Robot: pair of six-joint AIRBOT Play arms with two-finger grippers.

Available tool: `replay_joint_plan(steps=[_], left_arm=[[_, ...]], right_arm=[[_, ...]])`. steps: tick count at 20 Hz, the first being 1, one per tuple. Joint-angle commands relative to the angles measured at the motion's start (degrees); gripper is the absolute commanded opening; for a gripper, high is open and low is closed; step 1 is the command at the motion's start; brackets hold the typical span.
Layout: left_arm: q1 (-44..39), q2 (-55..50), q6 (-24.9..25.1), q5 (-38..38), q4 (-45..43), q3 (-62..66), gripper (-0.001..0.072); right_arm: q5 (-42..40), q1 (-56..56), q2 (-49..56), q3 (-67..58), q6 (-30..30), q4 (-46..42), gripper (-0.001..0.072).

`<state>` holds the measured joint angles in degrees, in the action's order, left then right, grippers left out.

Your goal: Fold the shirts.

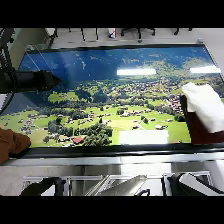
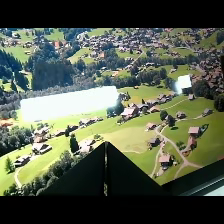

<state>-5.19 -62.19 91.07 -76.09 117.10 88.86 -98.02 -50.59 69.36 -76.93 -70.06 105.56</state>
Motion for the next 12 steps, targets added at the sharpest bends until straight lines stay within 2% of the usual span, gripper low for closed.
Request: replay_joint_plan(steps=[1, 3, 6, 7, 8, 9, 12], left_arm=[[-0.02, 0.02, 0.00, -0.90, 0.00, -0.02, 0.0014], [-0.02, 0.02, 0.02, -1.29, 0.00, -0.02, 0.0015], [0.00, 0.02, -0.02, -1.29, 0.04, -0.02, 0.0015], [-0.02, 0.02, -0.04, -1.36, 0.09, -0.02, 0.0015], [-0.04, 0.04, -0.07, -1.53, 0.13, -0.02, 0.0015], [-0.55, 0.04, -0.09, -1.84, 0.11, -0.02, 0.0015], [-5.20, 0.17, -0.11, -1.92, -0.09, -0.04, 0.0015]], right_arm=[[0.35, -0.02, -0.74, 7.43, -0.24, -2.10, 0.0695], [1.66, -0.02, -0.76, 6.12, -2.29, 3.30, 0.0695], [9.29, 0.55, -1.01, 3.50, -8.26, 26.36, 0.0692], [11.50, 1.97, -1.40, 3.50, -9.77, 30.93, 0.0630], [13.55, 4.76, -2.16, 3.52, -11.67, 31.54, 0.0296], [15.30, 8.11, -2.84, 3.54, -13.38, 31.04, 0.0026], [15.93, 20.98, -4.04, 3.82, -20.09, 30.91, 0.0020]])
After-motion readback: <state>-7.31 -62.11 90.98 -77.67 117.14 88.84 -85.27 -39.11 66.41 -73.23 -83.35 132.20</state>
